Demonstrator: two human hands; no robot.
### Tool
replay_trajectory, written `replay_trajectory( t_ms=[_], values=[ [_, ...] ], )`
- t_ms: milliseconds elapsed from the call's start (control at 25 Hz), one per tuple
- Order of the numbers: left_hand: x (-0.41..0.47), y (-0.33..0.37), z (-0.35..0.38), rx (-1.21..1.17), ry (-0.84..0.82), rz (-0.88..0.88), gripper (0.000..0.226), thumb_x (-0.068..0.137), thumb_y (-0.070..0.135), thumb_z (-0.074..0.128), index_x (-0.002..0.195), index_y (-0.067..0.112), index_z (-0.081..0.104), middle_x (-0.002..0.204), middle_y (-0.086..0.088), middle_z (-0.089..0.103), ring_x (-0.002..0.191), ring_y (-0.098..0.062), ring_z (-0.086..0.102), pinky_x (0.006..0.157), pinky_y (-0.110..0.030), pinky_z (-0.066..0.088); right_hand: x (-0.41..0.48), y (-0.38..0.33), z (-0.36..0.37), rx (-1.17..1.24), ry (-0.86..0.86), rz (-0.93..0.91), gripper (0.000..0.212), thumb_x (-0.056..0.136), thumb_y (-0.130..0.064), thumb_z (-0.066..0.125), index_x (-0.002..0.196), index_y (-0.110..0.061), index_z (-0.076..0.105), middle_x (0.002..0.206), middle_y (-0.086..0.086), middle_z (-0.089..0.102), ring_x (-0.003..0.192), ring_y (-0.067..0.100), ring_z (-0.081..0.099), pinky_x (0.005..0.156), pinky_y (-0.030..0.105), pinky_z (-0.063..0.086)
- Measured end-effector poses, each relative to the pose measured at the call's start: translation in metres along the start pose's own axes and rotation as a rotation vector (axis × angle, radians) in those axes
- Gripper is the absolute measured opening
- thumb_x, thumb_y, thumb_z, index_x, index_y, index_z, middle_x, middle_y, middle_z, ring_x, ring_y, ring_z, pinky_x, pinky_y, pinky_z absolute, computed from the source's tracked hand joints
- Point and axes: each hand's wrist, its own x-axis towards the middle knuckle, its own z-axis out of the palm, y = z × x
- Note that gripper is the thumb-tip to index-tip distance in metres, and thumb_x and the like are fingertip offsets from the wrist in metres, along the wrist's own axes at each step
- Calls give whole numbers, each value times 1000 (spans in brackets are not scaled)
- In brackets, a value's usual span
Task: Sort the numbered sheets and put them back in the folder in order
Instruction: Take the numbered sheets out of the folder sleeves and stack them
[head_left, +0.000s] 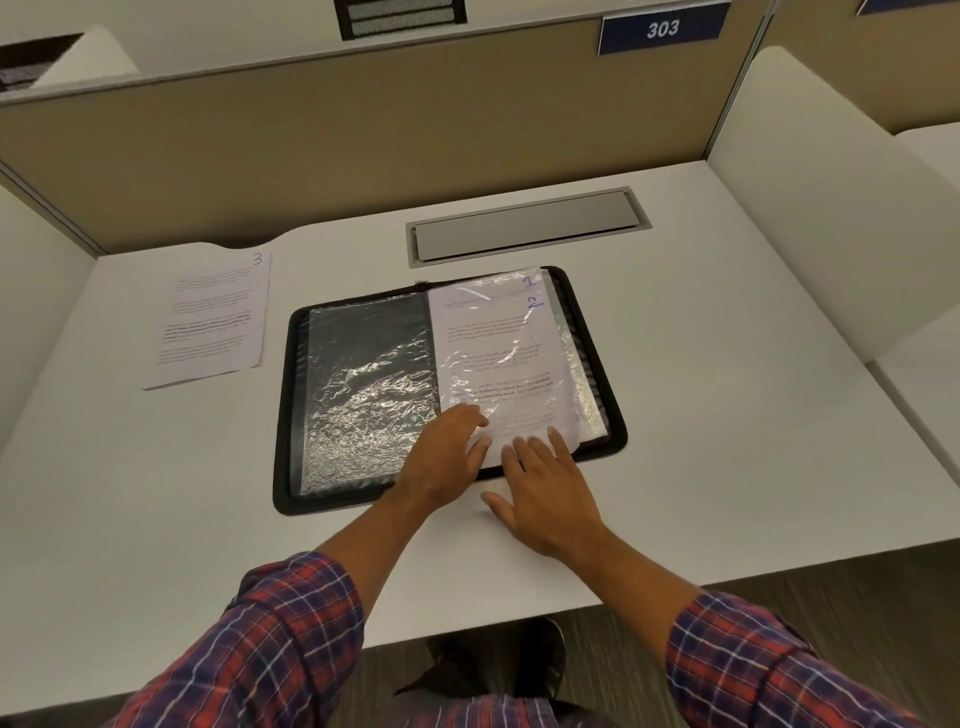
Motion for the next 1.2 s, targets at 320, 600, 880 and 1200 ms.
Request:
replay_trajectory(
  t_ms=[320,600,880,1200],
  values=[
    [-2,-6,10,208,-179,-124,68,100,52,60,156,20,41,168,-8,32,155,-28,27,127,-49,24,-24,-1,-2,157,300,84,40,96,-43,68,121,-12,68,102,5,72,94,22,67,96,40,51],
    [-10,0,11,182,-198,-146,71,103,55,52,162,19,32,174,-8,12,161,-25,6,129,-39,6,2,37,-28,797,169,931,34,97,-21,72,122,-8,53,119,12,57,98,25,60,70,22,44],
    [-16,4,6,130,-211,-168,70,104,55,50,162,20,32,174,-4,10,161,-20,4,131,-40,9,-15,50,-18,1116,55,982,25,94,-15,77,112,-13,60,106,3,67,89,16,67,75,41,65],
    [-23,16,9,127,-212,-205,70,105,55,49,163,20,30,174,-5,8,161,-21,2,128,-37,6,-17,70,-32,1189,-176,891,13,92,-20,80,101,-17,71,102,0,73,90,17,71,69,28,58]
  ],
)
